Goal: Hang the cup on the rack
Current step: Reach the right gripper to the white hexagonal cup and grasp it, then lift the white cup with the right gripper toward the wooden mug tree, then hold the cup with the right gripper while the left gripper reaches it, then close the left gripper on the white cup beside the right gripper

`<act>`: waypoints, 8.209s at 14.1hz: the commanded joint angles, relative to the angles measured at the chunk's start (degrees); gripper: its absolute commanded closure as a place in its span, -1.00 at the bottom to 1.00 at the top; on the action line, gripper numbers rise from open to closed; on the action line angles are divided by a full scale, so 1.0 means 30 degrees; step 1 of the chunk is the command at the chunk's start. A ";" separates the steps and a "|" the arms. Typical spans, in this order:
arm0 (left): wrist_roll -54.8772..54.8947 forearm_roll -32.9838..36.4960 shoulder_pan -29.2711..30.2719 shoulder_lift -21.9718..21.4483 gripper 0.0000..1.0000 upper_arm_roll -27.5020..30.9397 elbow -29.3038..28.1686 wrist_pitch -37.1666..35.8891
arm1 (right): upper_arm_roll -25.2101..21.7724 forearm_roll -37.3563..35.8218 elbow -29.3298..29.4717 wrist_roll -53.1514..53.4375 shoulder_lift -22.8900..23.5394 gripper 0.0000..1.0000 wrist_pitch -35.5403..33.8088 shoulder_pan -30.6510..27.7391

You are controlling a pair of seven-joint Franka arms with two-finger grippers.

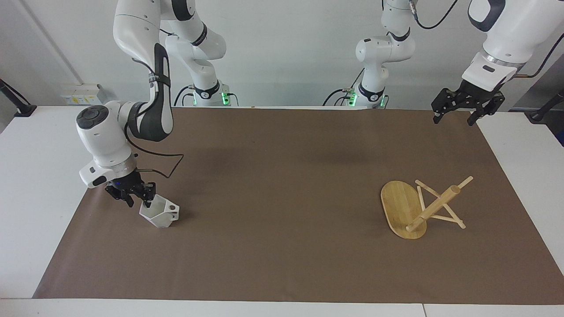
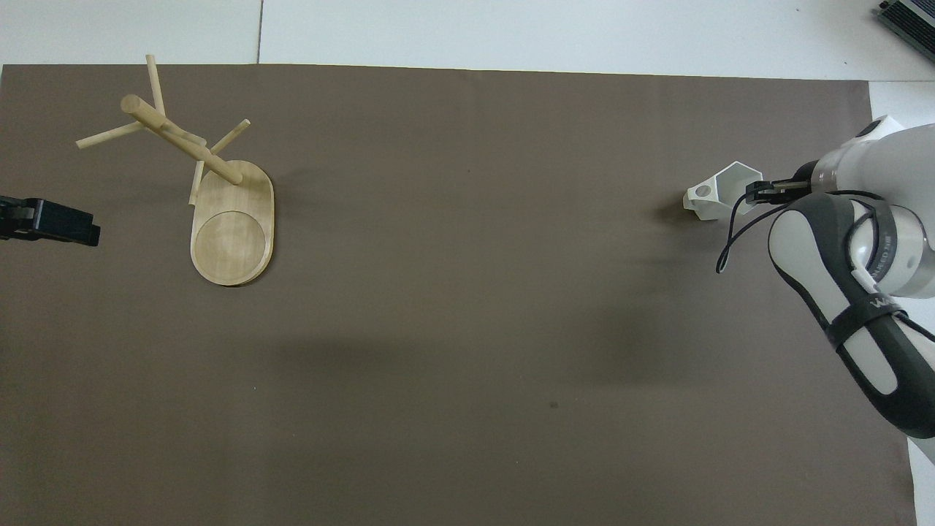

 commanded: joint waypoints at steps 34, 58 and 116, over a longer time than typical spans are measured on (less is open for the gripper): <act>-0.0134 0.0328 0.0089 -0.0382 -1.00 -0.0070 -0.0382 -0.0180 | 0.7168 0.6847 0.2845 0.3519 -0.1536 1.00 -0.5103 0.0079; -1.9568 -0.7393 0.1484 -0.3014 -1.00 0.0105 -0.4620 -0.2994 | 1.5464 1.9035 0.2874 0.5840 -0.1038 1.00 0.3131 0.0197; -2.8727 -1.8366 0.0264 -0.2521 1.00 0.0135 -0.8497 0.6763 | 1.6696 1.8072 0.2406 0.5957 -0.1009 -1.00 0.4655 0.0314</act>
